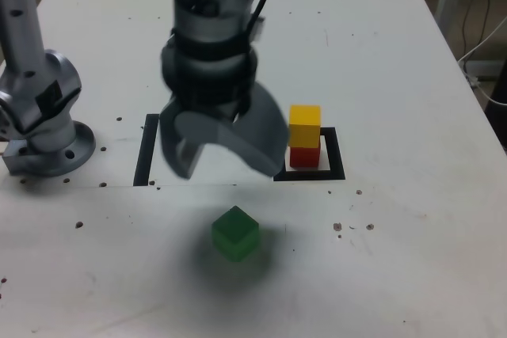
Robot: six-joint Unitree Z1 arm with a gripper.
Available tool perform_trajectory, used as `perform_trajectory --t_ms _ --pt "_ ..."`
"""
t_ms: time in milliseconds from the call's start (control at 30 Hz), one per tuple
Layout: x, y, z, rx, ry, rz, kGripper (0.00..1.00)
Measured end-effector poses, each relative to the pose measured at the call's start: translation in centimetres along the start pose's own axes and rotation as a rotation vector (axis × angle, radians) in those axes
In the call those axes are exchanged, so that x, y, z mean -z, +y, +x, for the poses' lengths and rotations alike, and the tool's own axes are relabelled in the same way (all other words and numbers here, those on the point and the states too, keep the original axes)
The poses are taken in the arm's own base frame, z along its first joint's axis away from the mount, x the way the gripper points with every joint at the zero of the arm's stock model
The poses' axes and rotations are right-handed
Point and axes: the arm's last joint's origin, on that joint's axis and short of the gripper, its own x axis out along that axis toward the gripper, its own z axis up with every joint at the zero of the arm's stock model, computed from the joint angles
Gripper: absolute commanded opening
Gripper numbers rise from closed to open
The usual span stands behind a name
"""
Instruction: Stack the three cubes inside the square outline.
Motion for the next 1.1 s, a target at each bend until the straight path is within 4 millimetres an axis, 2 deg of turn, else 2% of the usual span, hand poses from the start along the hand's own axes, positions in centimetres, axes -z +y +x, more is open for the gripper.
perform_trajectory --t_ms 333,700,1100 --pt "0.7 -2.9 2.1 0.079 0.0 -0.216 0.99" --pt "0.9 -4.3 2.3 0.132 0.014 -0.447 0.99" --pt "-1.3 -4.8 4.3 0.191 -0.001 -0.606 0.99"
